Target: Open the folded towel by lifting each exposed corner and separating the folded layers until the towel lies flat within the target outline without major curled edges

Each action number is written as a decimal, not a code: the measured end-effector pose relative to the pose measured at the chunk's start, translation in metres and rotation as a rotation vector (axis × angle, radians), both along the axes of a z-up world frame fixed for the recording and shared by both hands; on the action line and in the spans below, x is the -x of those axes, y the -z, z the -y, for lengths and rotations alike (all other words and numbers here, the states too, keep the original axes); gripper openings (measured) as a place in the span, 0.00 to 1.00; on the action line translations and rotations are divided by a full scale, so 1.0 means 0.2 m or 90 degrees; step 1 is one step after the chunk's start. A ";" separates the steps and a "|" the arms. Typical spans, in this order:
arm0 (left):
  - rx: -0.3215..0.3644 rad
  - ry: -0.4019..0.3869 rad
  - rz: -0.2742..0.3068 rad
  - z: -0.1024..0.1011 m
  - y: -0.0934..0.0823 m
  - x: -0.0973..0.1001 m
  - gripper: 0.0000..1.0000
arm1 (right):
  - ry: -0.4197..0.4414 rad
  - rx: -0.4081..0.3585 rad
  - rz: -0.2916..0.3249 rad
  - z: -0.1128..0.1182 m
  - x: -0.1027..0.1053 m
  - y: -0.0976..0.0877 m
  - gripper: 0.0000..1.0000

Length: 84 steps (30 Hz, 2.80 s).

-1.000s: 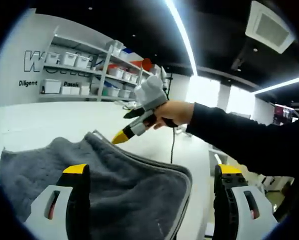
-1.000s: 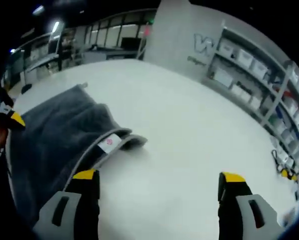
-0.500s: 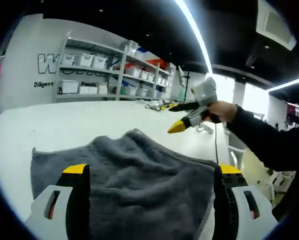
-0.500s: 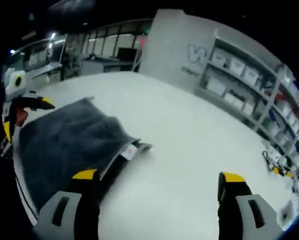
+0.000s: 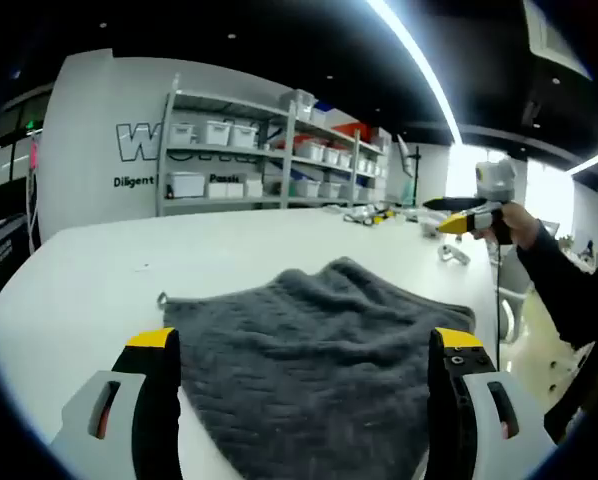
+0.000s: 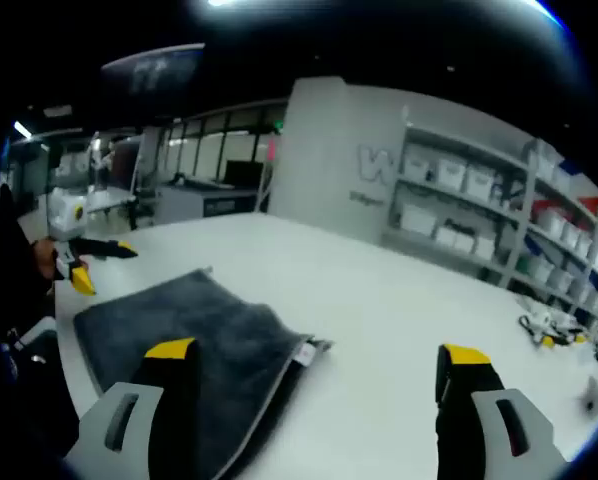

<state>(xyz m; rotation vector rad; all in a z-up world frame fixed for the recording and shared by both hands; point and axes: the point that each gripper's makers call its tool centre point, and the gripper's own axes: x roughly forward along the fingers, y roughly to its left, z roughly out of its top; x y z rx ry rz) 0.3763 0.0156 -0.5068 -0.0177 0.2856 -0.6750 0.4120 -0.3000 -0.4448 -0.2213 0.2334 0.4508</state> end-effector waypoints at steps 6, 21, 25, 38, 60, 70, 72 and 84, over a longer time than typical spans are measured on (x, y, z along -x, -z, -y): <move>0.010 -0.020 -0.024 -0.12 0.02 0.02 1.00 | 0.022 -0.013 0.027 0.01 0.10 0.00 0.99; -0.026 -0.052 -0.106 -0.35 0.08 -0.04 1.00 | 0.030 -0.012 -0.125 0.18 0.08 0.20 0.99; -0.025 -0.046 -0.108 -0.35 0.05 -0.07 1.00 | 0.037 -0.008 -0.148 0.20 0.06 0.20 0.99; -0.027 -0.054 -0.146 -0.47 -0.01 -0.25 1.00 | 0.032 0.027 -0.182 0.28 -0.09 0.11 0.99; -0.026 -0.080 -0.207 -0.48 0.11 -0.67 0.96 | 0.028 -0.006 -0.248 0.19 -0.41 0.30 0.87; -0.035 -0.058 -0.225 -0.37 0.16 -0.73 0.90 | 0.017 -0.032 -0.263 0.05 -0.57 0.35 0.81; -0.037 -0.058 -0.231 -0.35 0.18 -0.74 0.89 | 0.012 -0.037 -0.267 0.03 -0.58 0.36 0.79; -0.032 -0.039 -0.261 -0.32 0.26 -0.82 0.76 | 0.005 -0.029 -0.297 -0.08 -0.66 0.48 0.75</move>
